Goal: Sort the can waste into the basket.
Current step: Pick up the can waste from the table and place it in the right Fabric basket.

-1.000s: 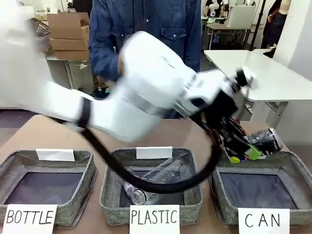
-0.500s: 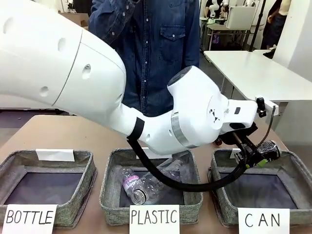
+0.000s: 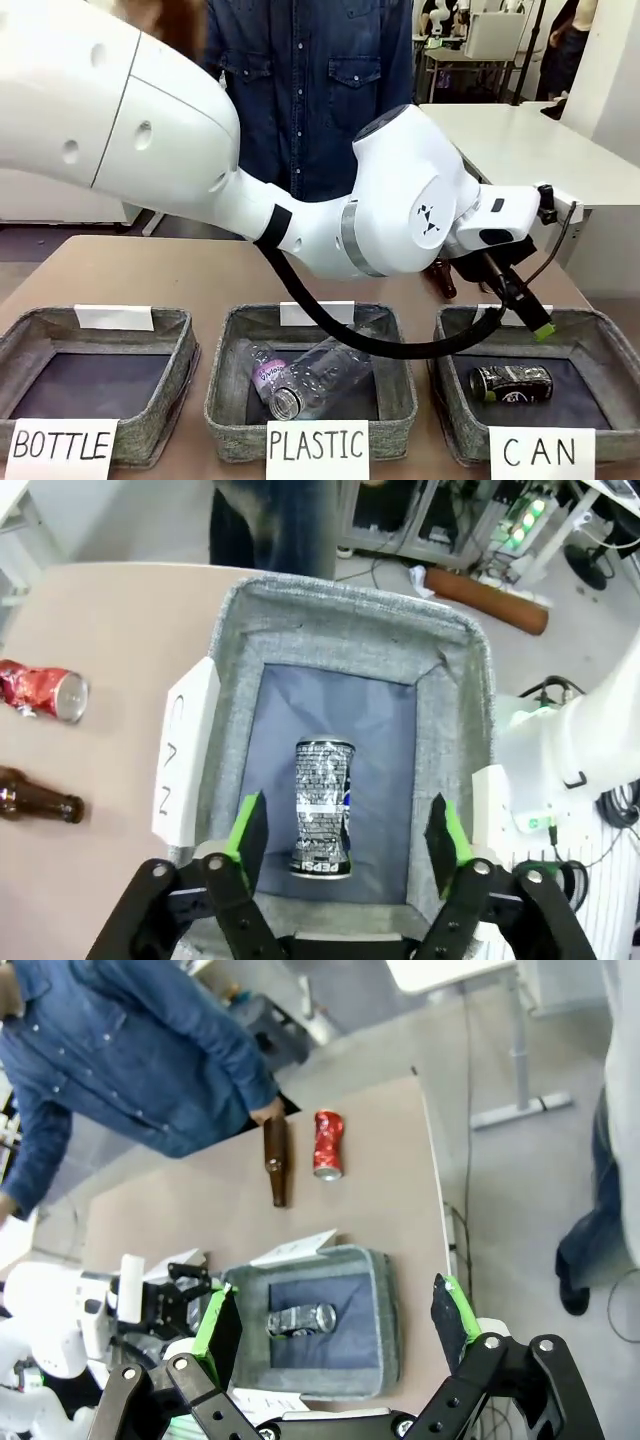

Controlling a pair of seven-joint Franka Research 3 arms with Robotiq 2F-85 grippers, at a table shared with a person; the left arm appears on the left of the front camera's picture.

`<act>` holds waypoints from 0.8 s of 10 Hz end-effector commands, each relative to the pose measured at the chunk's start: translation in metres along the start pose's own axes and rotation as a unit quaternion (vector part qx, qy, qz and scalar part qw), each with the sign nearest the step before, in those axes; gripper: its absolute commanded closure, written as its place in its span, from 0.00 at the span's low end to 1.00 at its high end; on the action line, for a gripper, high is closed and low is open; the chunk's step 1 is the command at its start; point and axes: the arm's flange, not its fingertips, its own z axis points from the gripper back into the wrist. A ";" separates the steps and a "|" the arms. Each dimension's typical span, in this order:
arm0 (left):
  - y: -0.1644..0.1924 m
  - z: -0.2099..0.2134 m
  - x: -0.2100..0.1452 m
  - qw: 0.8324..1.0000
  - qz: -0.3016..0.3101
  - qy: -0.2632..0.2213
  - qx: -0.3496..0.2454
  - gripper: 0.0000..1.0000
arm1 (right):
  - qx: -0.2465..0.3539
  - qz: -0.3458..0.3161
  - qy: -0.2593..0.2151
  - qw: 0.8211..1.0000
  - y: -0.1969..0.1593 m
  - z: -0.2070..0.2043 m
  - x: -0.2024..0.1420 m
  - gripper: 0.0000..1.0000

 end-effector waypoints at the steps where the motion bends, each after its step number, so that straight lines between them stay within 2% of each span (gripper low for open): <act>1: -0.001 -0.003 0.003 1.000 0.006 -0.006 -0.007 0.00 | 0.001 -0.010 -0.009 1.000 0.002 -0.002 0.001 0.00; 8: 0.006 -0.002 0.000 1.000 0.022 -0.003 -0.008 0.00 | 0.001 -0.010 -0.009 1.000 0.002 -0.002 0.001 0.00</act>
